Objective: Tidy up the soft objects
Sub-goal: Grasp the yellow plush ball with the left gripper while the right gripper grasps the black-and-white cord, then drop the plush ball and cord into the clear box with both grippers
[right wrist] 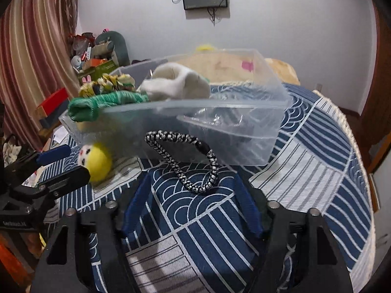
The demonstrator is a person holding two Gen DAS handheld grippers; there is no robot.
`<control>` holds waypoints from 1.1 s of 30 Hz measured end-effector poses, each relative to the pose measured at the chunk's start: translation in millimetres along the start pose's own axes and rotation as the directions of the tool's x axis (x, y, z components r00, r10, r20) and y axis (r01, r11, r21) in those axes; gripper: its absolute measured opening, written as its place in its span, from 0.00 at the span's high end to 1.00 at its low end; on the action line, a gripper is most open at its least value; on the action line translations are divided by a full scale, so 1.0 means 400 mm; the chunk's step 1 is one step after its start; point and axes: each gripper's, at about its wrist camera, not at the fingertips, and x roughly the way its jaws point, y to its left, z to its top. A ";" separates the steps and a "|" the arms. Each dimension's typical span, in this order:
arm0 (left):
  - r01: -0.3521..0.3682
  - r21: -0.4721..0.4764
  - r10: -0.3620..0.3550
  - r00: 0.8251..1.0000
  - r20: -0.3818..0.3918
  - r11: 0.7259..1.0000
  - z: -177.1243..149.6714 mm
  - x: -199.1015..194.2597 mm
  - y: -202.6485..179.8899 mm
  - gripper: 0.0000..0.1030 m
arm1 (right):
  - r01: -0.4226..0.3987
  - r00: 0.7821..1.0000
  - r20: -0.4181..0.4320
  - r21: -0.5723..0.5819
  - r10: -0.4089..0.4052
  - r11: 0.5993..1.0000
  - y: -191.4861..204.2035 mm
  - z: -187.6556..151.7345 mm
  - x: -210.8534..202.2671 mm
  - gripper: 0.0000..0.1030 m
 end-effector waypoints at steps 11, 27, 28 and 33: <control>0.028 0.040 -0.026 0.999 -0.048 0.999 -0.029 0.034 -0.027 0.49 | 0.031 0.999 0.012 -0.032 -0.031 0.999 0.012 -0.009 -0.013 0.93; 0.048 0.056 -0.050 0.998 0.038 0.997 -0.034 -0.089 -0.014 0.62 | -0.025 0.994 0.107 -0.041 0.029 0.999 0.008 -0.014 -0.123 0.94; 0.049 0.060 -0.052 0.997 0.051 0.997 -0.030 -0.105 -0.017 0.62 | -0.024 0.992 0.121 -0.044 0.030 0.999 0.007 -0.010 -0.134 0.94; 0.056 0.065 -0.064 0.991 0.115 0.996 0.004 -0.163 -0.022 0.62 | -0.023 0.981 0.194 -0.038 0.030 0.999 0.000 0.019 -0.189 0.93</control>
